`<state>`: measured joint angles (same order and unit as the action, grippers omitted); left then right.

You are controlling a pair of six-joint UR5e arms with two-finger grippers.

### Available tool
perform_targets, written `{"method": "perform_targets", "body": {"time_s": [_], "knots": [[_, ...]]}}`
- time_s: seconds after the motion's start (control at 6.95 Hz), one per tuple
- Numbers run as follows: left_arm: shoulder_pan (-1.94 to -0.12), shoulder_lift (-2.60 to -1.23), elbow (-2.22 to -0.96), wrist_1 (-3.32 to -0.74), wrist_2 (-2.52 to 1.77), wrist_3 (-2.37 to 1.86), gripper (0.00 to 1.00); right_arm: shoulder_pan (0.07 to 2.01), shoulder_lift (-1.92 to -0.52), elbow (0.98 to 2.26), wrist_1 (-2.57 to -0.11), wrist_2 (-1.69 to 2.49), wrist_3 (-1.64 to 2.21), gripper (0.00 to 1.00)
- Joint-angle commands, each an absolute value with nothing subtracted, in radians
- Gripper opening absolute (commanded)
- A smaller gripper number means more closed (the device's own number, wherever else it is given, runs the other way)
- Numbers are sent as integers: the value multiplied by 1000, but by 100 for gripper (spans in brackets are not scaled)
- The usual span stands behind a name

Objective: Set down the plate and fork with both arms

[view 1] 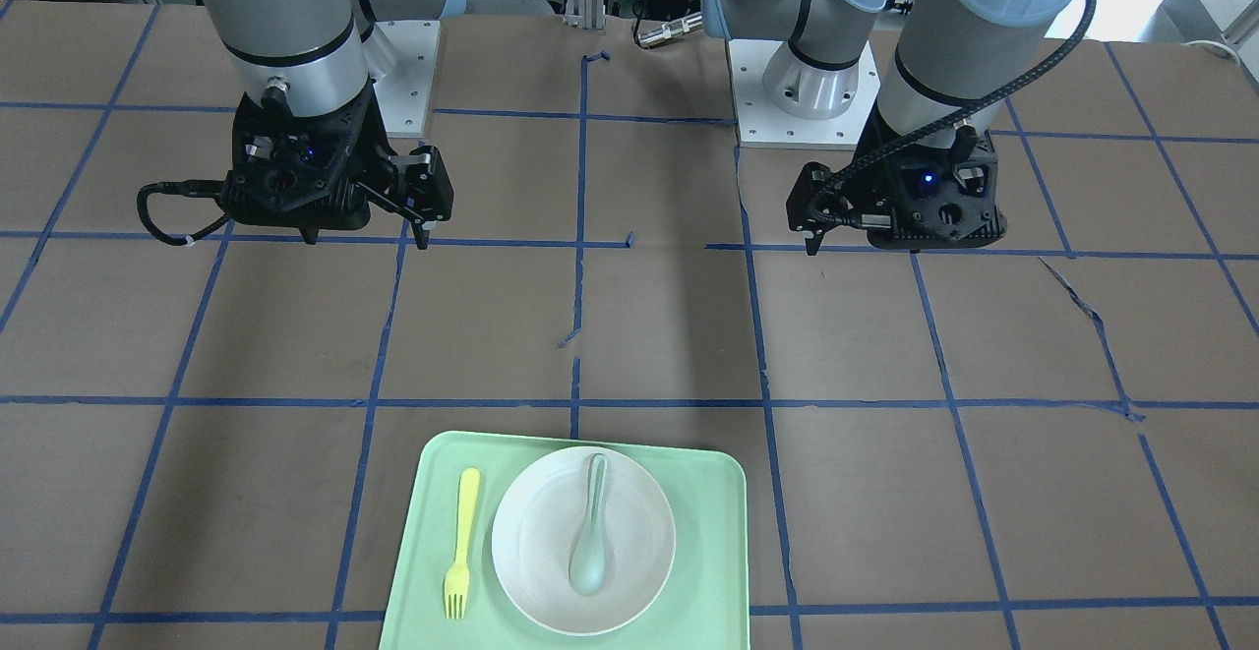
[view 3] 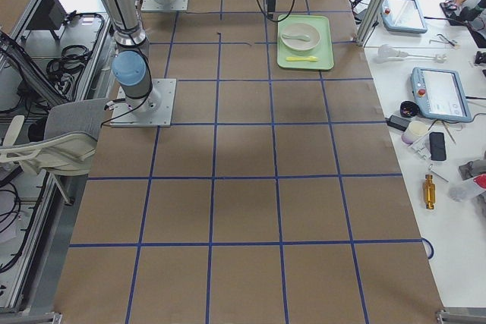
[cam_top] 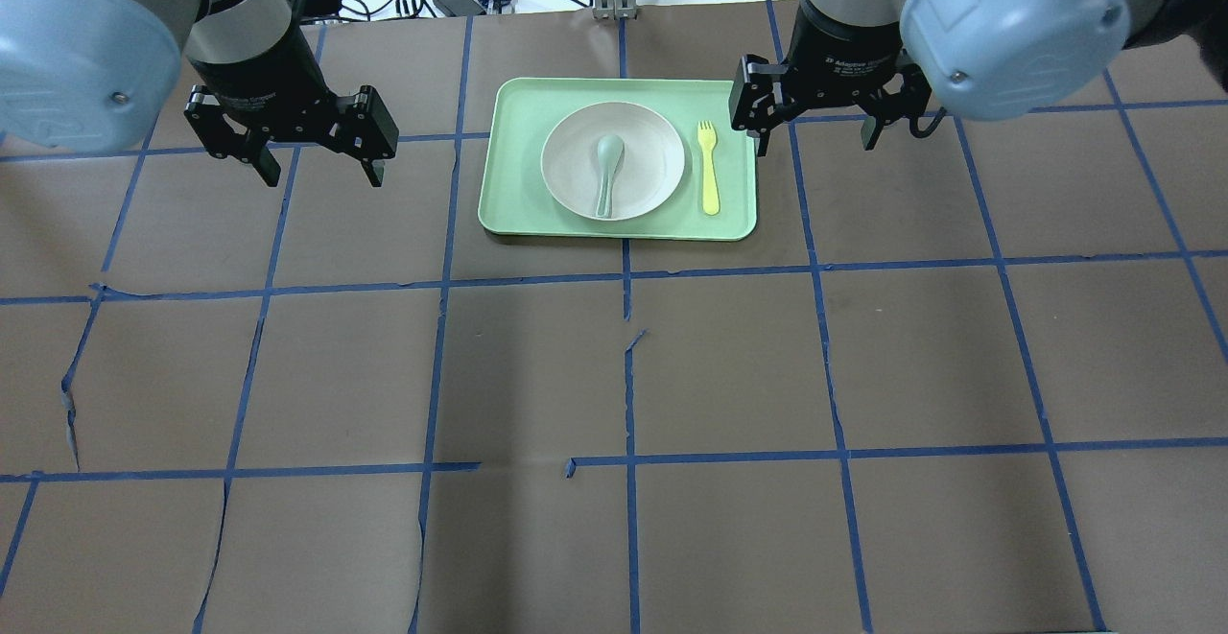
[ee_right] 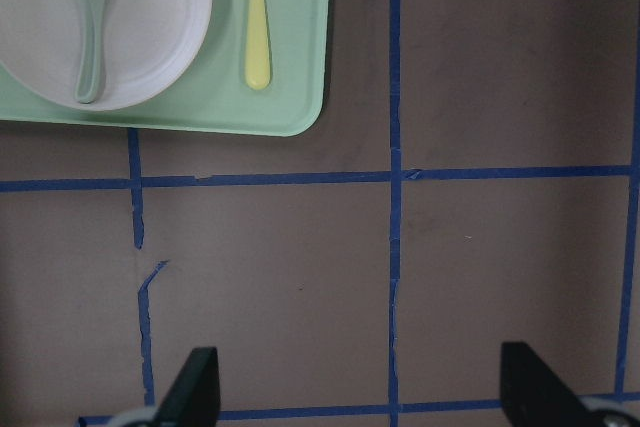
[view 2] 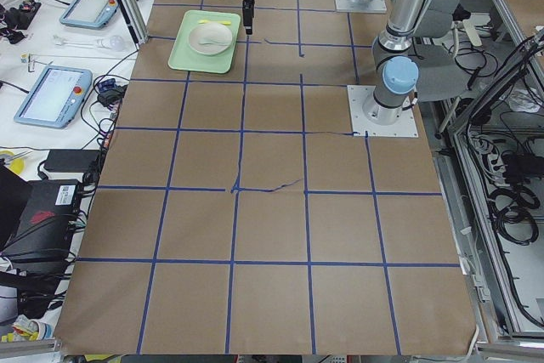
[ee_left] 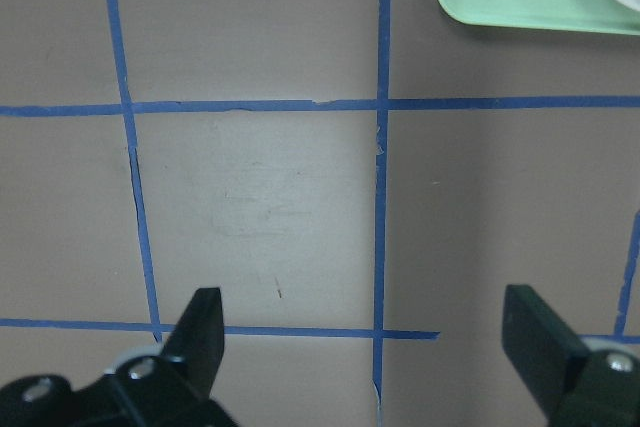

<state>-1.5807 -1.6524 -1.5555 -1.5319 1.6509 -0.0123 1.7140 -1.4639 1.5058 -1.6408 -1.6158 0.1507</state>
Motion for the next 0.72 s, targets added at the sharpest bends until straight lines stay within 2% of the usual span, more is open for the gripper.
{"method": "perform_targets", "body": {"time_s": [0.0,0.58], "knots": [[-1583,-1654,-1555,-1529,1652,-12,100,1682,-1448,1448,-1576,-1603,137,100],[-1583,-1657,-1559,-1531,1649,-12,100,1646,-1457,1445,-1560,-1600,84,100]]}}
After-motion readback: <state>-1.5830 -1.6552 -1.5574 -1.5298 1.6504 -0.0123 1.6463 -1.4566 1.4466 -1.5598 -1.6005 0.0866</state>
